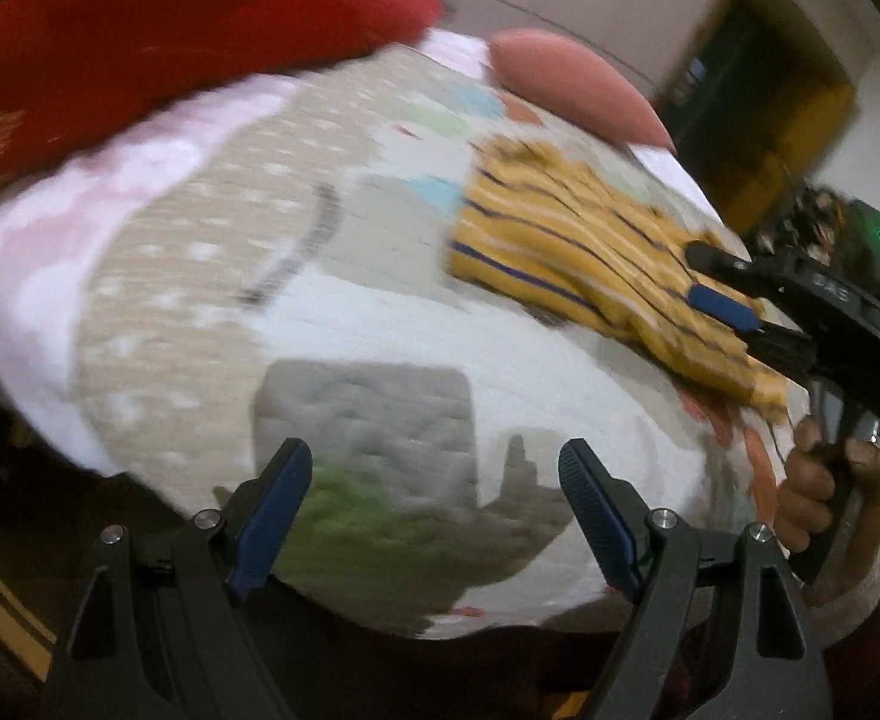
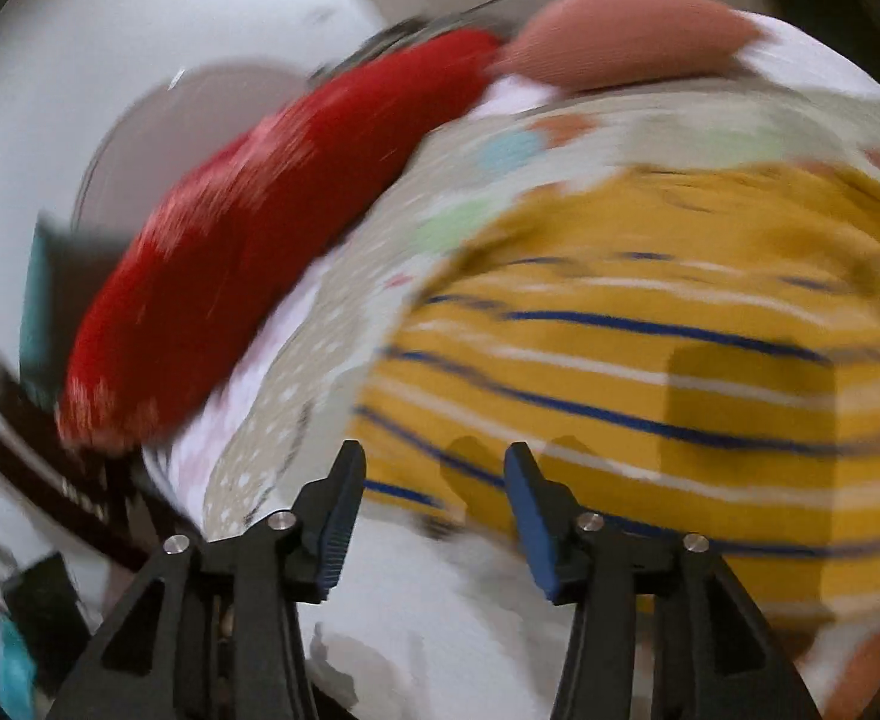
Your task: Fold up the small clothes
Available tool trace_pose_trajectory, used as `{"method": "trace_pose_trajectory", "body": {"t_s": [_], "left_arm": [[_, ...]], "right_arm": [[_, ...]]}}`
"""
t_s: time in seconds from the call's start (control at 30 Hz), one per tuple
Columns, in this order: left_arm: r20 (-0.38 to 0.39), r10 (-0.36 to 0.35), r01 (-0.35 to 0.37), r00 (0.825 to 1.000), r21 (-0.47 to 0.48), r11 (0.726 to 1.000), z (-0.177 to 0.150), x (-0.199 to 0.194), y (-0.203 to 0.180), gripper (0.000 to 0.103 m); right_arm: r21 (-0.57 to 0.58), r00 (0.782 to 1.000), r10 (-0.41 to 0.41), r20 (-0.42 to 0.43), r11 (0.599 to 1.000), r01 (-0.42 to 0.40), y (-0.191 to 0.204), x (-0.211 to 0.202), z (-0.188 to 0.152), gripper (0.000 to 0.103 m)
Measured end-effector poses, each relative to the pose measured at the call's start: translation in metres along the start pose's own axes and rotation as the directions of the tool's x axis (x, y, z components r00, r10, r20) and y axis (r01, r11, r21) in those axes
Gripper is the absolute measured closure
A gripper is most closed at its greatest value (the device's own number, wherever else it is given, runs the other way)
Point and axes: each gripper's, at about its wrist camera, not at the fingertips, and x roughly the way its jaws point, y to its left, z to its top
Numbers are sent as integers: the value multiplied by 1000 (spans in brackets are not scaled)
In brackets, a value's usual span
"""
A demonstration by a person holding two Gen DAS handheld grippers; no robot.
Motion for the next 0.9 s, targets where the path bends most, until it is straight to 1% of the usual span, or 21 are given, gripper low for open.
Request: {"method": "trace_pose_trajectory", "body": {"t_s": [0.03, 0.13, 0.17, 0.23, 0.33, 0.4, 0.43, 0.47, 0.5, 0.57, 0.63, 0.77, 0.9], "left_arm": [[-8, -5, 5, 1000, 18, 1000, 0, 3, -9, 20], [-38, -25, 29, 999, 113, 993, -3, 14, -51, 20], [-44, -27, 32, 999, 134, 990, -5, 15, -59, 20], [-58, -27, 38, 998, 198, 980, -8, 20, -84, 20], [-67, -20, 36, 998, 260, 965, -11, 23, -108, 20], [-77, -16, 37, 997, 280, 959, -12, 26, -118, 20], [-80, -14, 36, 997, 284, 958, -11, 28, -122, 20], [-85, -10, 34, 996, 290, 956, -11, 30, -126, 20], [-91, -6, 33, 996, 297, 954, -12, 32, -129, 20], [-99, -2, 33, 995, 308, 951, -13, 35, -134, 20], [-111, 0, 36, 994, 321, 946, -14, 39, -139, 20], [-122, 4, 37, 993, 338, 940, -16, 43, -144, 20], [-135, 13, 34, 991, 338, 940, -17, 48, -144, 20]], "right_arm": [[43, 1000, -12, 27, 999, 11, -21, -16, -4, 47], [118, 995, -66, 78, 991, 57, -66, -49, -11, 46], [139, 993, -82, 89, 988, 69, -78, -56, -13, 46], [206, 986, -117, 117, 974, 91, -111, -73, -17, 45], [296, 976, -137, 167, 952, 83, -151, -95, -21, 45], [331, 972, -128, 198, 942, 56, -167, -107, -22, 45], [352, 966, -139, 217, 934, 55, -175, -114, -24, 45], [359, 961, -159, 224, 931, 70, -178, -118, -24, 45], [360, 959, -163, 232, 930, 70, -182, -122, -25, 45], [371, 959, -133, 250, 928, 32, -188, -128, -27, 45], [376, 956, -123, 265, 926, 15, -192, -133, -30, 45], [370, 953, -127, 275, 929, 17, -190, -135, -35, 44], [355, 948, -132, 289, 934, 21, -185, -139, -37, 40]]}}
